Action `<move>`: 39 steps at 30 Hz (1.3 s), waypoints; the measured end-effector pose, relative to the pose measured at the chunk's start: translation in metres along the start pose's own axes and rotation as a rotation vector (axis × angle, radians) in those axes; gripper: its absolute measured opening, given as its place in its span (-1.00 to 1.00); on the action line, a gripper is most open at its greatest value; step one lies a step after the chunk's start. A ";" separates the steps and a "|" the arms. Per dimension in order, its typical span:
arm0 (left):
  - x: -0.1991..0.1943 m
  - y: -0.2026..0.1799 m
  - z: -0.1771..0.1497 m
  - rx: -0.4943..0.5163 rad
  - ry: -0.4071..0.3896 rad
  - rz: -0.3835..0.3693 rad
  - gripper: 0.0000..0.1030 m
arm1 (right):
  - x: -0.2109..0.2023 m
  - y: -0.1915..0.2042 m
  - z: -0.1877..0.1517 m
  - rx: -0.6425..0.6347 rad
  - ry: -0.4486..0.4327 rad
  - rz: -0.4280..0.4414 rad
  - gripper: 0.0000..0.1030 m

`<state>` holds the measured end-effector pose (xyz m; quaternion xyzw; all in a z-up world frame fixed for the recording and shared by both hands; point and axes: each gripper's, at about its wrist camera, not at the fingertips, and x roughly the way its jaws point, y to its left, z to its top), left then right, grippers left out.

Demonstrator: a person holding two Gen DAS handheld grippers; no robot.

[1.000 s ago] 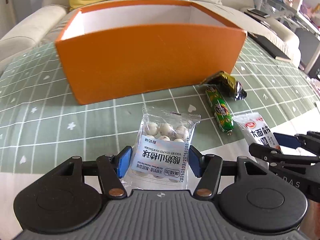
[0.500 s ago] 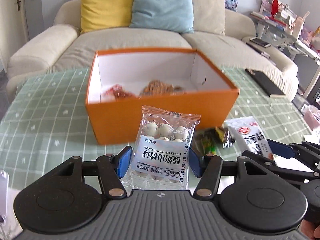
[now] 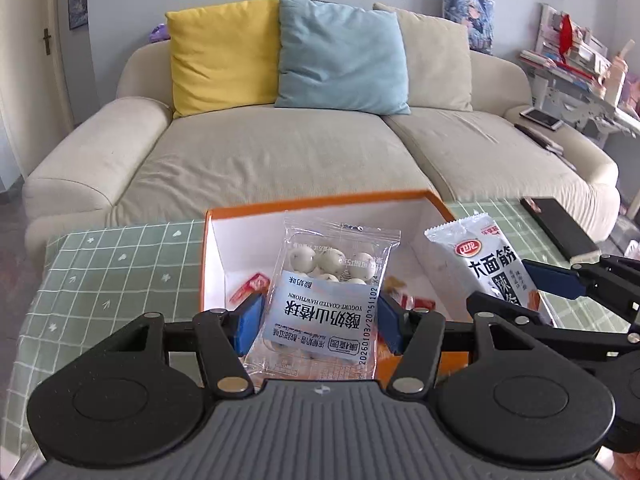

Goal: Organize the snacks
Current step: 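Lift both held bags and carry them over the orange box, then lower both bags into the box and open both tools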

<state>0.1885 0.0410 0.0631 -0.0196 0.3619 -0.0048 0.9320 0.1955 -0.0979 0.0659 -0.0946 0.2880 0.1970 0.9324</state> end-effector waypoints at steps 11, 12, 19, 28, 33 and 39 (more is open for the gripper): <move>0.080 0.008 0.009 0.001 0.138 0.020 0.31 | 0.091 -0.015 0.028 -0.090 0.102 -0.028 -0.13; 0.087 0.008 0.007 0.004 0.156 0.016 0.31 | 0.098 -0.015 0.026 -0.099 0.119 -0.030 -0.13; 0.119 0.006 -0.002 0.040 0.253 0.028 0.32 | 0.140 -0.020 0.015 -0.131 0.235 -0.012 -0.13; 0.143 0.001 -0.013 0.110 0.353 0.068 0.33 | 0.168 -0.016 -0.004 -0.144 0.342 0.020 -0.13; 0.143 -0.001 -0.015 0.126 0.363 0.069 0.36 | 0.172 -0.014 -0.003 -0.166 0.353 0.015 -0.11; 0.143 -0.004 -0.016 0.152 0.372 0.090 0.47 | 0.171 -0.010 -0.001 -0.186 0.365 0.001 -0.10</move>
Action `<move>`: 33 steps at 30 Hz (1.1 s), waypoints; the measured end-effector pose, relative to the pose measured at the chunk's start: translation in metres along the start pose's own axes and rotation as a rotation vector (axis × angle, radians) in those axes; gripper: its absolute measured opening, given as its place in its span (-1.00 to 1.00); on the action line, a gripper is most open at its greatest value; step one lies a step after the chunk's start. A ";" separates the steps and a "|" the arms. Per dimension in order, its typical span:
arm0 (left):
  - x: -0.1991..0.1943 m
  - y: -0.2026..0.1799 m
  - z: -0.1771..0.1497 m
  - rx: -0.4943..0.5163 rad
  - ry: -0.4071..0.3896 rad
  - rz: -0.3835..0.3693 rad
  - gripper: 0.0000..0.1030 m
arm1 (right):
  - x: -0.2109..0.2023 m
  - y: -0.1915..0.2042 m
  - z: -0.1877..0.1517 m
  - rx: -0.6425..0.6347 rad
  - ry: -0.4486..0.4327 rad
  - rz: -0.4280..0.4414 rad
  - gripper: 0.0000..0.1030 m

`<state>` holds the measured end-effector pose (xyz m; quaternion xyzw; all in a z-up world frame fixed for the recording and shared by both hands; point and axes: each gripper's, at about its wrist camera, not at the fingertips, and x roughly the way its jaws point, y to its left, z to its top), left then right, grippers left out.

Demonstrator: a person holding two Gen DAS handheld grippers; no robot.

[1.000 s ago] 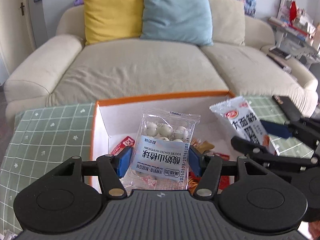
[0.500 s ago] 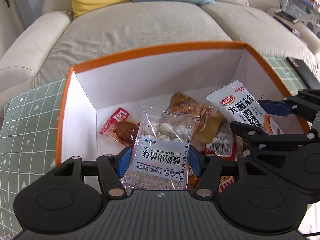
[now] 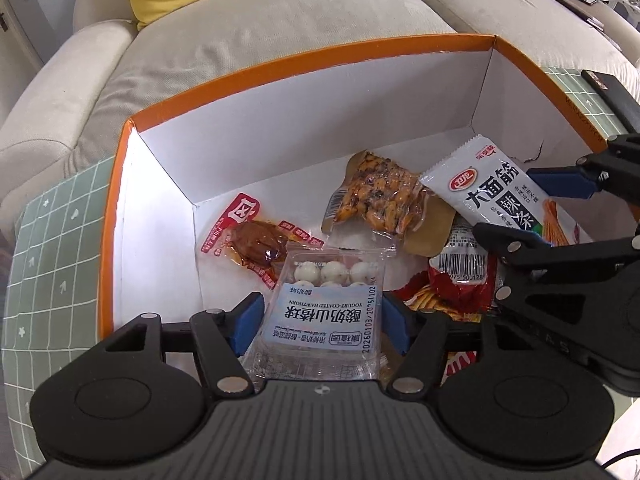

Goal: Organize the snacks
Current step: 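Lower both bags into the box and open both tools, then move both tools back toward the green sausage and dark foil snack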

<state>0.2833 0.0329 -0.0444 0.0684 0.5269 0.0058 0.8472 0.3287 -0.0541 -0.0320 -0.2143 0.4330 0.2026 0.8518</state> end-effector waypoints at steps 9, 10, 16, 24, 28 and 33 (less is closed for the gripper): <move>-0.030 0.008 0.000 -0.045 -0.091 0.020 0.56 | -0.024 -0.006 0.004 0.032 -0.052 -0.022 0.14; -0.034 0.009 -0.001 -0.050 -0.104 0.022 0.57 | -0.028 -0.008 0.005 0.037 -0.060 -0.022 0.16; -0.065 0.015 -0.009 -0.110 -0.200 0.039 0.60 | -0.060 -0.014 0.007 0.062 -0.122 -0.024 0.38; -0.114 0.019 -0.039 -0.142 -0.377 0.077 0.60 | -0.115 -0.011 -0.013 0.106 -0.252 -0.067 0.61; -0.136 0.013 -0.059 -0.126 -0.455 0.099 0.60 | -0.143 -0.004 -0.034 0.123 -0.327 -0.076 0.61; -0.154 0.005 -0.085 -0.107 -0.510 0.071 0.60 | -0.168 0.008 -0.070 0.155 -0.400 -0.076 0.64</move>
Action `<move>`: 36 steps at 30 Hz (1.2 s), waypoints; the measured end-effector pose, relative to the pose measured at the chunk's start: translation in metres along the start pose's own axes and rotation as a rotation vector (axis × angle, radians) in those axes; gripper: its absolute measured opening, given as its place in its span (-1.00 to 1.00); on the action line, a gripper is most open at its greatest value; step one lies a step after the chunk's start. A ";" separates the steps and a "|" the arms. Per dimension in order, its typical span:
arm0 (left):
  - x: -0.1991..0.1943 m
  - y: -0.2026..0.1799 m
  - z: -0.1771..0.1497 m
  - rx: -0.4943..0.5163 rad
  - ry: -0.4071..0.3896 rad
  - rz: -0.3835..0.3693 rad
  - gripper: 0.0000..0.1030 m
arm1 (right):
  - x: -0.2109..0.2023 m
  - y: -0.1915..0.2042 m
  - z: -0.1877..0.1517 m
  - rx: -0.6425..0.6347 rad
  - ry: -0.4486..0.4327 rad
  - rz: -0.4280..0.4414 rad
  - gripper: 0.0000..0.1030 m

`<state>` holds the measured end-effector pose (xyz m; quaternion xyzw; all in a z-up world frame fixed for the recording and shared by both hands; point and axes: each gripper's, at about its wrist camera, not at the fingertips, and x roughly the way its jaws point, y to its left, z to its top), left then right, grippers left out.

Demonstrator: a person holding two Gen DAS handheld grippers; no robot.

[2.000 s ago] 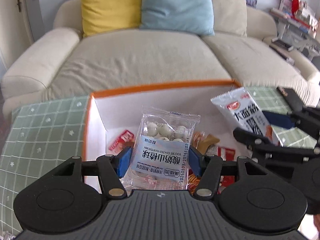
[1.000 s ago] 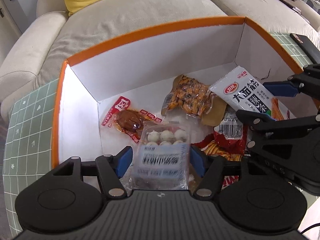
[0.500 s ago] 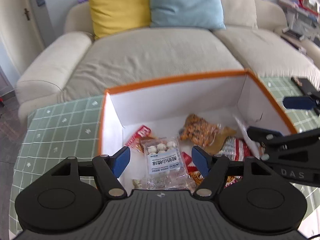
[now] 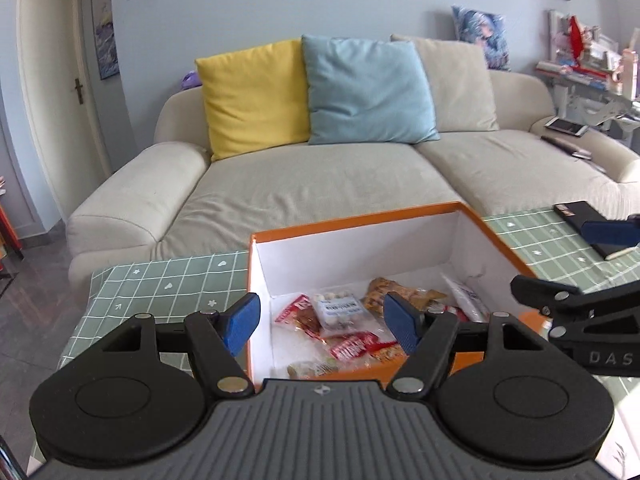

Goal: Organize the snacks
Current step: 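Move both tools back toward the green sausage and dark foil snack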

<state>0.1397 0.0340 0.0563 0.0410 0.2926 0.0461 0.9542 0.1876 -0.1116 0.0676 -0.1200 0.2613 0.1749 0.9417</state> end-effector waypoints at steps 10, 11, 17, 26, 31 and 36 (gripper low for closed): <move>-0.019 -0.005 -0.051 -0.047 0.040 -0.084 0.60 | -0.041 0.009 -0.058 0.113 -0.013 -0.010 0.66; -0.019 -0.005 -0.058 -0.054 0.054 -0.088 0.60 | -0.043 0.010 -0.064 0.117 -0.011 -0.010 0.66; -0.008 -0.007 -0.089 -0.094 0.162 -0.139 0.51 | -0.049 0.016 -0.099 0.124 0.025 -0.052 0.65; 0.011 -0.018 -0.131 -0.109 0.266 -0.223 0.35 | -0.027 0.012 -0.147 0.173 0.140 -0.073 0.65; 0.016 -0.021 -0.136 -0.110 0.284 -0.238 0.32 | -0.015 0.011 -0.160 0.160 0.181 -0.084 0.64; 0.021 -0.027 -0.132 -0.130 0.288 -0.270 0.32 | -0.008 0.008 -0.164 0.147 0.188 -0.087 0.56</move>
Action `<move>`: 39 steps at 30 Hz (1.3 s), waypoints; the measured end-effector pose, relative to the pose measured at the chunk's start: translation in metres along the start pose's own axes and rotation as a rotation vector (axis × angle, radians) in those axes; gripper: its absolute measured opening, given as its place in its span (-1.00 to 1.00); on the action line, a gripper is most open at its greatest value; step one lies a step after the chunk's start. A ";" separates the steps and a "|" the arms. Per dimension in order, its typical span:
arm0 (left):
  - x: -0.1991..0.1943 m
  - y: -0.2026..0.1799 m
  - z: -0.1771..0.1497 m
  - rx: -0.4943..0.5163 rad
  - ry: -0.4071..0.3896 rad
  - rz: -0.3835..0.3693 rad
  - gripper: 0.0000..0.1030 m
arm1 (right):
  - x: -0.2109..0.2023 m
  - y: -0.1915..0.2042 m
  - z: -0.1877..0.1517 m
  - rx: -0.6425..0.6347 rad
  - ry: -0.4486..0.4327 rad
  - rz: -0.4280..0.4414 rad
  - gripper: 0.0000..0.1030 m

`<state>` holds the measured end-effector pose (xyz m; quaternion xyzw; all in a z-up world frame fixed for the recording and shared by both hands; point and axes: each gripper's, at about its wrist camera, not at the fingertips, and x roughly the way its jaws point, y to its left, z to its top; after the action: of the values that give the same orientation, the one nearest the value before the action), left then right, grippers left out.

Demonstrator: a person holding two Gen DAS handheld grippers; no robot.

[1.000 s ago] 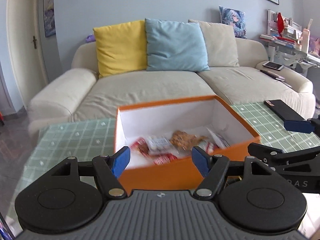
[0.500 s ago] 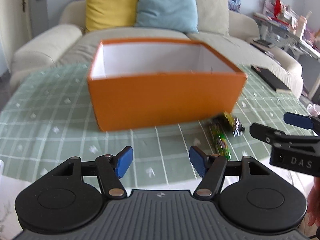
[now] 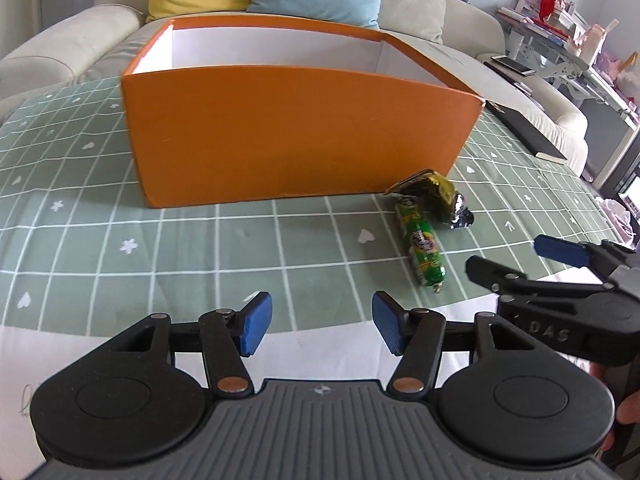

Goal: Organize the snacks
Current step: 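Move both tools back toward the green sausage and dark foil snack, then grasp the green sausage with the left tool while the right tool grasps the dark foil snack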

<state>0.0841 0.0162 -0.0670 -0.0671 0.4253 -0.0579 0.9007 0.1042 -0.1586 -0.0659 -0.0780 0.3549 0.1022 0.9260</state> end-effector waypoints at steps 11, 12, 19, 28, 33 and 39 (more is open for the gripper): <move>0.030 -0.036 0.024 -0.002 0.020 -0.064 0.32 | 0.014 -0.009 -0.003 -0.027 0.042 -0.035 0.41; 0.034 -0.040 0.026 -0.002 0.024 -0.065 0.32 | 0.014 -0.010 -0.002 -0.024 0.040 -0.035 0.41; 0.060 -0.060 0.037 -0.024 0.064 -0.084 0.13 | 0.020 -0.016 -0.002 -0.014 0.038 -0.046 0.41; 0.078 -0.065 0.043 -0.007 0.091 -0.053 -0.45 | 0.024 -0.014 0.000 -0.016 0.031 -0.014 0.40; 0.072 -0.057 0.041 -0.016 0.089 -0.031 -0.53 | 0.027 -0.014 0.002 -0.016 0.027 0.000 0.40; 0.059 -0.034 0.032 -0.028 0.077 0.033 -0.53 | 0.029 -0.005 0.006 -0.059 0.003 0.032 0.41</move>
<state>0.1444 -0.0240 -0.0857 -0.0706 0.4616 -0.0398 0.8834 0.1299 -0.1579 -0.0806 -0.0998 0.3543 0.1274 0.9210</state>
